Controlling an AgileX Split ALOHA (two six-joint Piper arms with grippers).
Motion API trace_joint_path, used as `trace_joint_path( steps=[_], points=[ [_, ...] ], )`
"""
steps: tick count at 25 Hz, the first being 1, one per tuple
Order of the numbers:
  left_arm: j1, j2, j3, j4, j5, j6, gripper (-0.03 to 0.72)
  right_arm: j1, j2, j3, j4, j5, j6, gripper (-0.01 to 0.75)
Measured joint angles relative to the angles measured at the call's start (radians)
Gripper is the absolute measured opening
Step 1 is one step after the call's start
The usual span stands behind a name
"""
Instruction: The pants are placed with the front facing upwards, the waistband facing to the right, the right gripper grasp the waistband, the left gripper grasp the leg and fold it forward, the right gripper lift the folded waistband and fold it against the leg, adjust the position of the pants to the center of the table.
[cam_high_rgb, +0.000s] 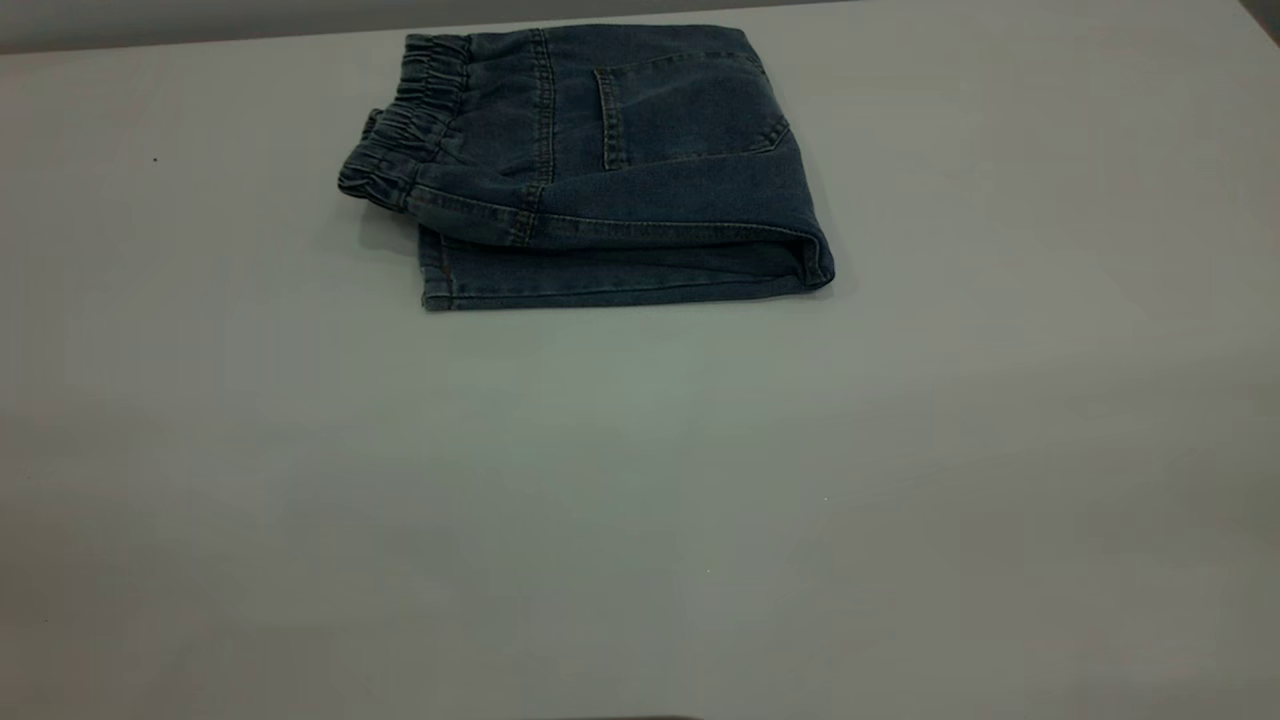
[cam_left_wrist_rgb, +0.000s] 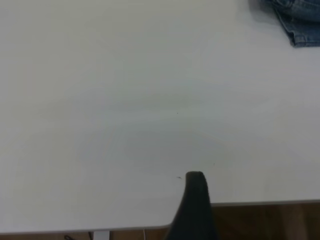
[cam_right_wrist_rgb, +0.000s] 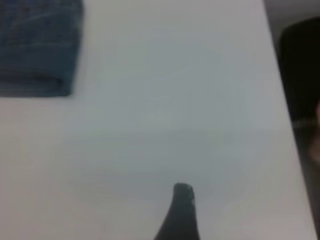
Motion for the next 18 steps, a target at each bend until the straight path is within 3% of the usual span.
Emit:
trace_joint_path(
  steps=[18],
  points=[
    [0.0,0.0,0.0,0.0,0.0,0.002,0.568,0.0,0.0,0.0,-0.01,0.0,0.018,0.578]
  ],
)
